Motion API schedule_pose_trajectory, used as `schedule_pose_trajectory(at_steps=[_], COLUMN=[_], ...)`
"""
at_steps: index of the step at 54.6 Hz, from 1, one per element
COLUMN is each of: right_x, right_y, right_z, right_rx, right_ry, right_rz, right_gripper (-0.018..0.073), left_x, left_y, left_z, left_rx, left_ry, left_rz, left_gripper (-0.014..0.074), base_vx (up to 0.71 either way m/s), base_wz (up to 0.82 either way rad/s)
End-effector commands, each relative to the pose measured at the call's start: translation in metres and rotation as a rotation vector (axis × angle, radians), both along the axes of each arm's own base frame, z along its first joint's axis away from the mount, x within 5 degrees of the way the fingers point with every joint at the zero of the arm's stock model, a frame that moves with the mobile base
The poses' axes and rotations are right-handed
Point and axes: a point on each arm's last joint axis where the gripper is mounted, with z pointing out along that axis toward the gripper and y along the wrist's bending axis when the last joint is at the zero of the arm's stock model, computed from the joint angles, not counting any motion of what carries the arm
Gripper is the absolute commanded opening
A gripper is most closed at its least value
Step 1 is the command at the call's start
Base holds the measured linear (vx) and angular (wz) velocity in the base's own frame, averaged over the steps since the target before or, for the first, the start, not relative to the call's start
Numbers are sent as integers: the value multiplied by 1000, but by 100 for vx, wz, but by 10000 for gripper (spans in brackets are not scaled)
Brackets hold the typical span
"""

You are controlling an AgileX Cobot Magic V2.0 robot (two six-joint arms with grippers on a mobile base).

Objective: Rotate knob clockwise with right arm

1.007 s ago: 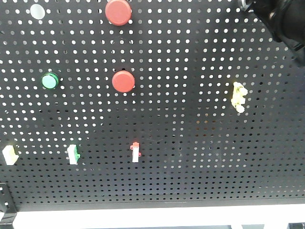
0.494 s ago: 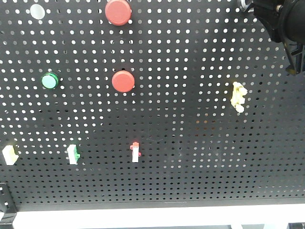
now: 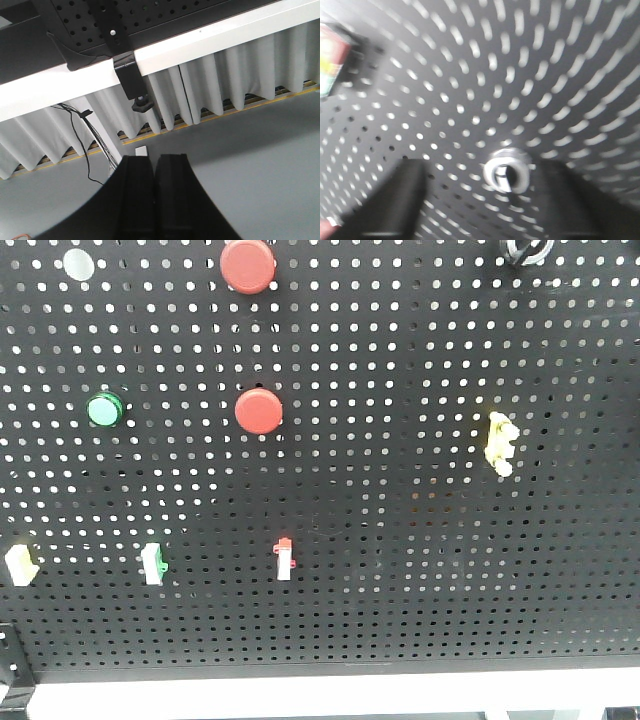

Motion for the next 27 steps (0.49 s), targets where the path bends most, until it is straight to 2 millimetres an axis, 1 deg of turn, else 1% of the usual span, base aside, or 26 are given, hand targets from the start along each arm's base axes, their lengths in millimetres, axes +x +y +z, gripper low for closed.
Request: schedule_pose_trajectory(at_steps=[1,6,13,18,22,27], right_x=[-25,-37,-53,-61,-65,-70], right_y=[-7,-9,-11,-13,-14,-15], right_z=[6,-12,-43,-64,-76,-86], right_rx=[-83,-166,-289,-356,-379,-383], right_ry=[-65,-40,-9,13,27,42], right_rz=[-10,5,21,25,26,29], right_gripper=[583,582,582,582,582,582], left_x=[2,2,2,2,2,2], left_y=[0,0,0,0,0,0], left_z=[1,1,1,1,1,1], left_rx=[-8,-8,-8,-8,-8,-8], left_ry=[-71,-71,-71,-71,-71,-71], left_rz=[3,3,3,3,3,3], left_gripper=[-6,-6,-6,-6,-6,-6], base_vx=[0,0,0,0,0,0], base_wz=[0,0,0,0,0,0])
